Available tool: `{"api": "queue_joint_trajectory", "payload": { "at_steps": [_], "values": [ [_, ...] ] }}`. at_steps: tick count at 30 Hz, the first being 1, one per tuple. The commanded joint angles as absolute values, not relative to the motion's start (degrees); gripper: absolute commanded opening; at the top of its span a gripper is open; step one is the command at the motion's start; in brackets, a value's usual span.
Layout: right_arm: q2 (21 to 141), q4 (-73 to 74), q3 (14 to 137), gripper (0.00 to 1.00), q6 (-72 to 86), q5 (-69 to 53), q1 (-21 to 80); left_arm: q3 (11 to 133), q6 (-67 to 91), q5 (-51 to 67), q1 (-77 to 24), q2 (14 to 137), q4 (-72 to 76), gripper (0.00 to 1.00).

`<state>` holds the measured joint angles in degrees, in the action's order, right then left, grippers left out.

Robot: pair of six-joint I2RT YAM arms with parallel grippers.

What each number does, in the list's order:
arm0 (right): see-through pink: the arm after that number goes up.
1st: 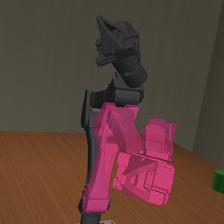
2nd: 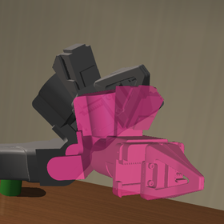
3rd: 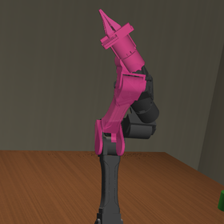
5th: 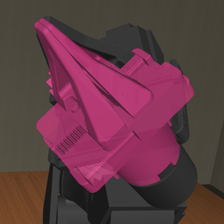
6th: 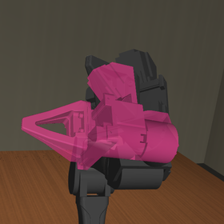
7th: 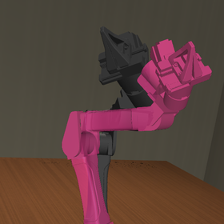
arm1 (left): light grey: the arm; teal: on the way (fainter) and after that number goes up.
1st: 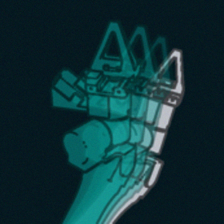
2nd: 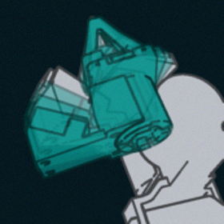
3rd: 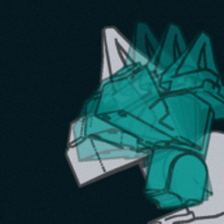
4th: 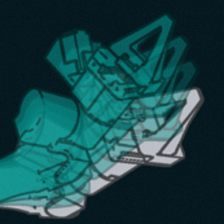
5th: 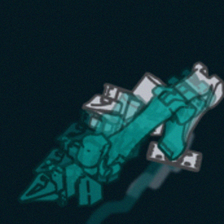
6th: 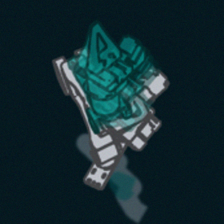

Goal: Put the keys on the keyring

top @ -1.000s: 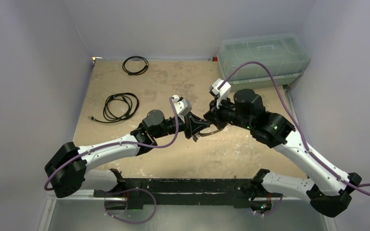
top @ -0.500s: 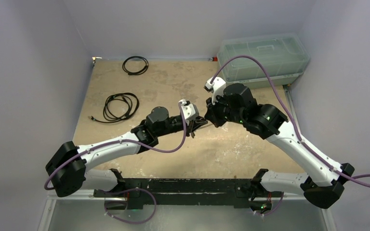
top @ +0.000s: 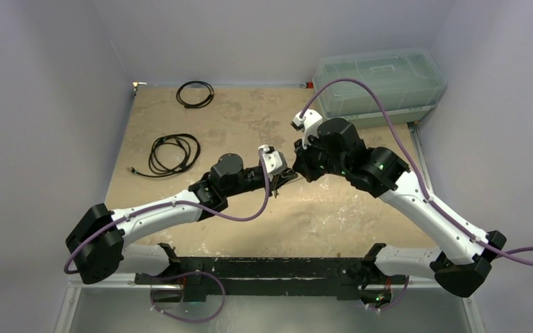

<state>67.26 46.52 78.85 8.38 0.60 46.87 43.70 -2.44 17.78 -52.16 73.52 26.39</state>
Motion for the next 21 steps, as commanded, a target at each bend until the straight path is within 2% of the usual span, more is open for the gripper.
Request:
{"api": "queue_joint_trajectory", "payload": {
  "at_steps": [1,15,16,20,21],
  "values": [
    [67.12,44.30,80.81,0.00,9.80,1.24,47.29,43.98,1.00,18.71,-52.13,72.20,33.97,0.00],
    [64.32,40.11,77.90,0.00,10.33,3.52,47.29,44.62,7.82,18.99,-52.16,72.27,35.57,0.00],
    [64.15,40.04,77.67,0.03,10.37,3.52,47.29,44.80,8.16,18.70,-52.14,72.29,35.42,0.00],
    [62.81,39.23,77.78,0.42,10.31,4.96,47.29,45.80,10.22,17.47,-51.76,72.80,33.94,0.00],
    [62.10,38.59,77.73,0.49,10.17,5.79,47.29,46.03,10.92,17.43,-51.45,72.99,33.67,0.00]
  ]
}}
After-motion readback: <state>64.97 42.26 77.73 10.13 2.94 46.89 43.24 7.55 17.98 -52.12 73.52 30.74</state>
